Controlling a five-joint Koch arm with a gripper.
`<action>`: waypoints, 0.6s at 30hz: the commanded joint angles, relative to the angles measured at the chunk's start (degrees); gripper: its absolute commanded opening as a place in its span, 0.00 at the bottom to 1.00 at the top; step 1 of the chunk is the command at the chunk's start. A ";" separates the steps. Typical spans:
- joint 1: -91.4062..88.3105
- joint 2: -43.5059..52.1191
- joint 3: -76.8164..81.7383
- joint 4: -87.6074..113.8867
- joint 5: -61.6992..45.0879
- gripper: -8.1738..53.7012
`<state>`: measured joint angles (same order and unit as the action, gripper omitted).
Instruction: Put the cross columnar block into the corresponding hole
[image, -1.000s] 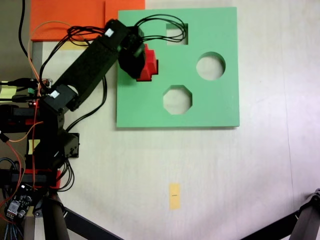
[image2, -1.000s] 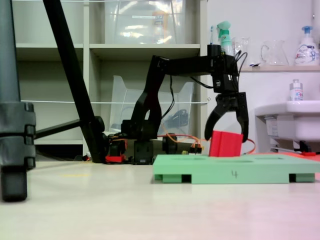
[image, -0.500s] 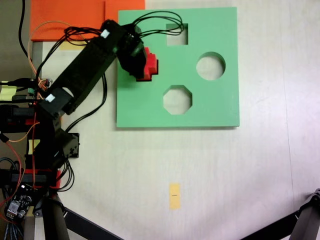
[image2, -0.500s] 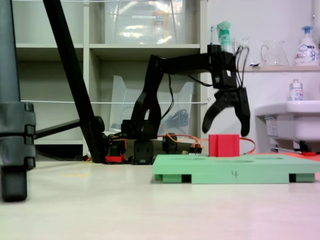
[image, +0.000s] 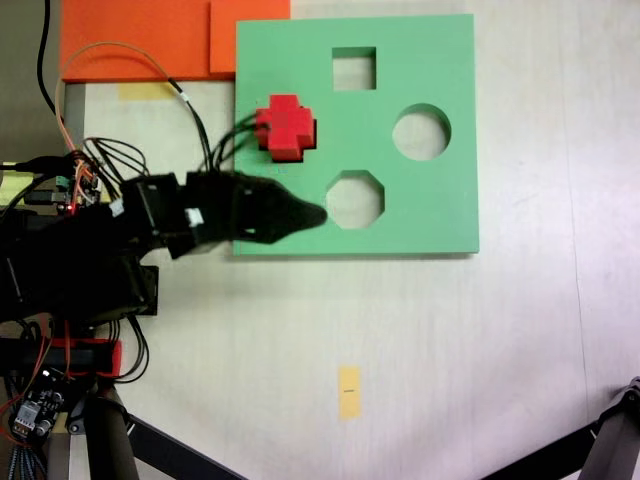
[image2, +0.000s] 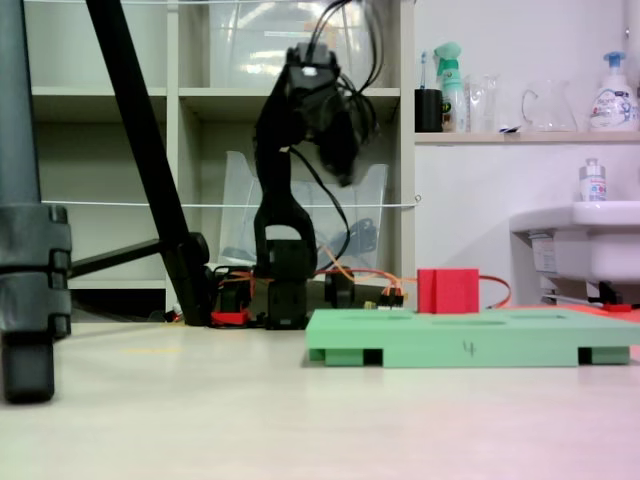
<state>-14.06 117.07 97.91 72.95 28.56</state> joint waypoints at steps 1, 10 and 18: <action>8.70 5.27 10.02 -23.20 -13.45 0.84; 18.72 15.38 57.92 -66.88 -21.53 0.69; 15.38 15.64 77.17 -67.06 -20.39 0.72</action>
<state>1.85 128.58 172.18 4.66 6.94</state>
